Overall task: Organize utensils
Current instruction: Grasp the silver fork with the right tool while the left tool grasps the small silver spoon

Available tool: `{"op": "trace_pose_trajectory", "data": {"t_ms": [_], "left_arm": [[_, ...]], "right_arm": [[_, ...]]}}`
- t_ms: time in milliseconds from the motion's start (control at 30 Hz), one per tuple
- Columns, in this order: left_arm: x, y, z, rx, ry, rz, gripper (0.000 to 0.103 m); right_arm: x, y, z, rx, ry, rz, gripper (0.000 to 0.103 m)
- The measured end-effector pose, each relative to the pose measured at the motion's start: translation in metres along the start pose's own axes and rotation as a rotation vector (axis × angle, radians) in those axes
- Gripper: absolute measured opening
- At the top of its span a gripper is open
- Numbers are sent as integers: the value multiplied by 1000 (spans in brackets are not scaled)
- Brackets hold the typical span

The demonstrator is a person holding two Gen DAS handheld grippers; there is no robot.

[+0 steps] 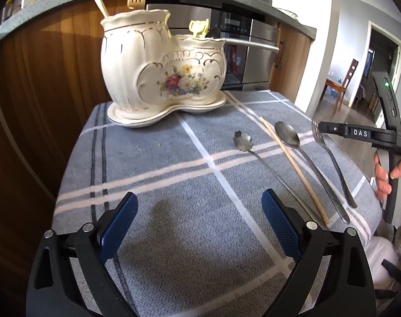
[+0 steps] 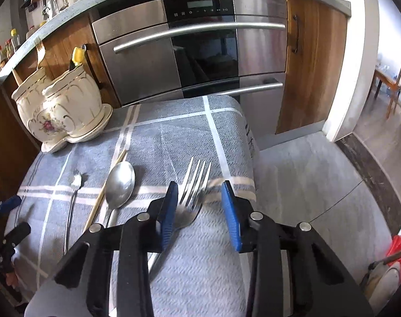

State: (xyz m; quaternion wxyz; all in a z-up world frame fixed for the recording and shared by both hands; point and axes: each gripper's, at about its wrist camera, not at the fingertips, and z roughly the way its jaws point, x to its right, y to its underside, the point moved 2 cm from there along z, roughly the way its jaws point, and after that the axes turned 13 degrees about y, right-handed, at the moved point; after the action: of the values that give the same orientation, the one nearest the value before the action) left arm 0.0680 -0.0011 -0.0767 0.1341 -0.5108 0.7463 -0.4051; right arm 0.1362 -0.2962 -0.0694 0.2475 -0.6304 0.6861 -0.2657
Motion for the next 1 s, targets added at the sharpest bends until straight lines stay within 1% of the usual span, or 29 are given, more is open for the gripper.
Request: {"op": "trace_pose_trajectory", "data": {"t_ms": [33,133,200,267,300,367,400,500,633,733,800,833,867,900,933,1000], "left_arm": [[0,0,1,-6,3,-5,94],[-1,-1,4,-22,29,-23,94],[-1,-6,5,-22,34,-24,94],[-1,-12,6,-15,35,-22,94],[-1,-17,7,-12,44,-22,94],[1,-26,12,-14,60,-18,94],[3,-33,17,-23,73,-11,94],[10,-47,31,-47,116,15,94],[18,-62,56,-93,162,62,90],[23,-71,73,-120,185,102,76],[24,-73,82,-138,189,116,64],[24,-74,86,-147,190,124,62],[24,-74,89,-155,186,133,57],[24,-74,93,-169,185,134,53],[22,-73,95,-180,199,124,50],[19,-73,95,-188,220,109,38]], "right_arm": [[1,-1,3,-12,-13,7,34],[4,-4,12,-62,-87,35,34],[2,-6,15,-74,-110,30,34],[-1,-9,18,-85,-117,17,26],[-1,-9,19,-85,-113,17,19],[-1,-11,16,-70,-124,21,13],[-1,-11,15,-62,-125,21,8],[3,-10,9,-35,-121,34,2],[11,-8,0,-17,-132,64,2],[16,-7,-8,-4,-146,75,2],[18,-7,-13,3,-154,81,2],[19,-7,-15,7,-158,82,2],[20,-7,-17,11,-162,83,2],[20,-8,-18,15,-164,84,2],[20,-8,-20,17,-167,85,2],[21,-8,-21,19,-171,87,2]]}}
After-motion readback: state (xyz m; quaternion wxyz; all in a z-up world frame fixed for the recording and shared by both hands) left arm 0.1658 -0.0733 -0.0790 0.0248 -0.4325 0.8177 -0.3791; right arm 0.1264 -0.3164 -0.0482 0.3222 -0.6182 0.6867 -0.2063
